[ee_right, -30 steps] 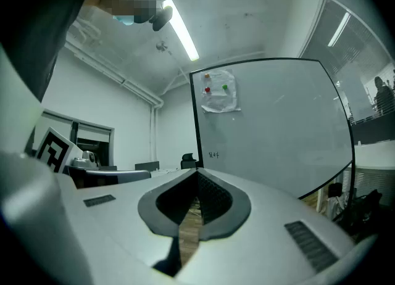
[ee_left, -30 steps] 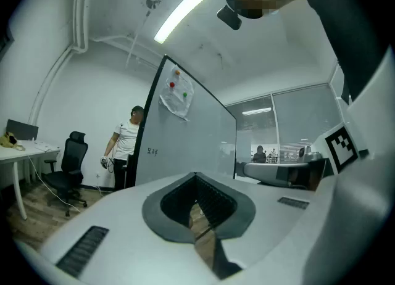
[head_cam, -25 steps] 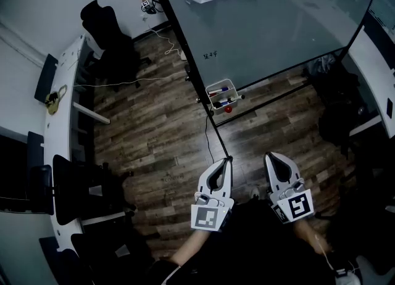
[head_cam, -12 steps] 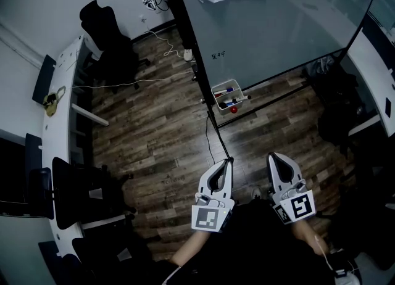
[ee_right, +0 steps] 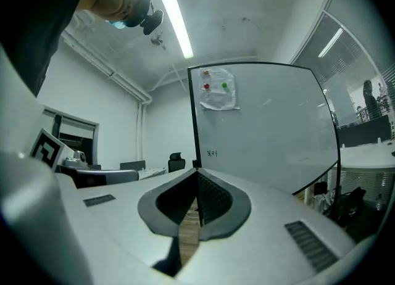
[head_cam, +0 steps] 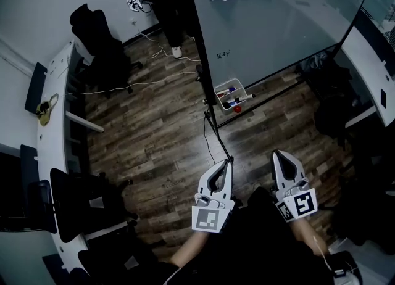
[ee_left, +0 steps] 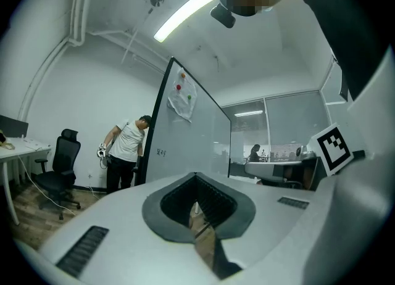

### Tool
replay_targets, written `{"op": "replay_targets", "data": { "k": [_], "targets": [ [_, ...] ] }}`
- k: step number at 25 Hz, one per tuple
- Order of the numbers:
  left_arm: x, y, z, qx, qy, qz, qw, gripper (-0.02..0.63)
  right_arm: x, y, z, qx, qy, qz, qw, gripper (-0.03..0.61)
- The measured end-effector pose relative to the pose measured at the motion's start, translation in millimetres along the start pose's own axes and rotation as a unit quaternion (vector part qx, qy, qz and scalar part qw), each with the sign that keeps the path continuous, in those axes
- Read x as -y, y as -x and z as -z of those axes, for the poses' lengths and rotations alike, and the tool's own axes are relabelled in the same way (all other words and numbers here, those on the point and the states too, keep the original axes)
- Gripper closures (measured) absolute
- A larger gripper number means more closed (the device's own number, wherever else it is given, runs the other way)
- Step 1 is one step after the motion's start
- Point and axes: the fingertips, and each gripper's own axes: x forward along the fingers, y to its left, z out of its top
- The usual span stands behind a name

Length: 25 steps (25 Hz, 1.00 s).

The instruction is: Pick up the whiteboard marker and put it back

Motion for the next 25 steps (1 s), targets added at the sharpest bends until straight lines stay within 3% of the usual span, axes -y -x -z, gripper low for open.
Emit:
{"op": "replay_targets", "data": {
  "k": [14,21,25],
  "targets": [
    [-11,-50,4,0.006,0.017,-0.023,0.9996,0.612,32,-39,21,-0.030,0.001,-0.019,0.999,0.565],
    [-15,-94,-3,-0.001,-0.014,-0.045,0.9989,0.612,59,-70,20,-0.036,0.010,-0.045,0.998,0.565],
    [-12,-113,1,0.001,0.001,-0.054,0.9986,0.612,75,-88,16,-0.038,0.010,-0.054,0.998,0.565]
  ]
}}
